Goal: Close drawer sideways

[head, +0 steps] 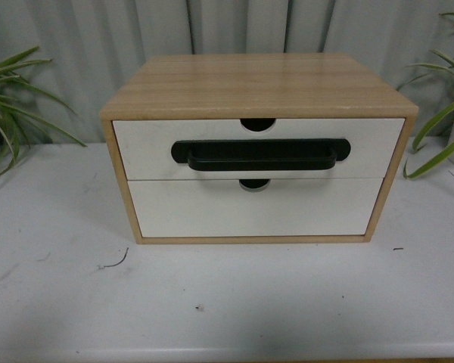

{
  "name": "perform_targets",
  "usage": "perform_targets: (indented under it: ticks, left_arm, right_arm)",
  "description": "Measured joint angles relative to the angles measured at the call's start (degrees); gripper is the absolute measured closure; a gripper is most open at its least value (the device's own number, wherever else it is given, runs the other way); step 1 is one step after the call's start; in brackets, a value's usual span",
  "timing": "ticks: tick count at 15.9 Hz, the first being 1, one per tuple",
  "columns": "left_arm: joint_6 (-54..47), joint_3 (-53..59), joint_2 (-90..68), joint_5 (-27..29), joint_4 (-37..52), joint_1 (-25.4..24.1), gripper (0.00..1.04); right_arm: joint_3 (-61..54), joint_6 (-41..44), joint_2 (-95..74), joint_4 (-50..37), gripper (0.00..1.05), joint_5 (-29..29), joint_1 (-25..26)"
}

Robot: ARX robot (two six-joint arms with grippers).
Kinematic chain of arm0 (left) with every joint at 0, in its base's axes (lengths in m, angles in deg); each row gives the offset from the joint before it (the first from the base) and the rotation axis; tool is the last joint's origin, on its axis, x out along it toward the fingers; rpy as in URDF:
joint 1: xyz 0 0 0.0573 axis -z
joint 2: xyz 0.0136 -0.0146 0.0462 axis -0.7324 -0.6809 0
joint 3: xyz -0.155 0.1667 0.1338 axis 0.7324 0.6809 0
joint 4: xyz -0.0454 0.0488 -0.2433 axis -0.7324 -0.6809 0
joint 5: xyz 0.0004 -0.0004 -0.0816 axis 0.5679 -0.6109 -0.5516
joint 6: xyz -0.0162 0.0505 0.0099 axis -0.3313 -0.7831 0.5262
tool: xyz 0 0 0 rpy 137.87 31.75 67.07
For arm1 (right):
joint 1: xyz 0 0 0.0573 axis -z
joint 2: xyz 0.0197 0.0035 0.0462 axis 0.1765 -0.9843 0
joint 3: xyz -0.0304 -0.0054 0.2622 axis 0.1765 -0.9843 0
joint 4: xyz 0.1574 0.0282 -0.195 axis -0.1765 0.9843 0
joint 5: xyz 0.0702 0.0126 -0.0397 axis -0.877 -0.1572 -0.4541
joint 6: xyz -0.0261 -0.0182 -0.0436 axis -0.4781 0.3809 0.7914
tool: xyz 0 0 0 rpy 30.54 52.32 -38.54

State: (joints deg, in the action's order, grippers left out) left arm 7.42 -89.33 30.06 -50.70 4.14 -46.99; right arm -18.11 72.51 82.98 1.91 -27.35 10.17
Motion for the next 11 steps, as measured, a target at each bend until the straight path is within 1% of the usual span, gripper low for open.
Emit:
perform_targets:
  ticks: [7,8,9,11]
  left_arm:
    - [0.0,0.0,0.0,-0.2,0.0,0.0,1.03]
    - [0.0,0.0,0.0,-0.2,0.0,0.0,1.03]
    - [0.0,0.0,0.0,-0.2,0.0,0.0,0.90]
    - [0.0,0.0,0.0,-0.2,0.0,0.0,0.72]
  right_arm:
    - [0.0,0.1,0.1,-0.3,1.03,0.0,0.0]
    - [0.0,0.1,0.1,-0.3,1.00,0.0,0.0]
    - [0.0,0.1,0.1,-0.3,0.87,0.0,0.0]
    - [0.0,0.1,0.1,-0.3,0.69,0.0,0.0]
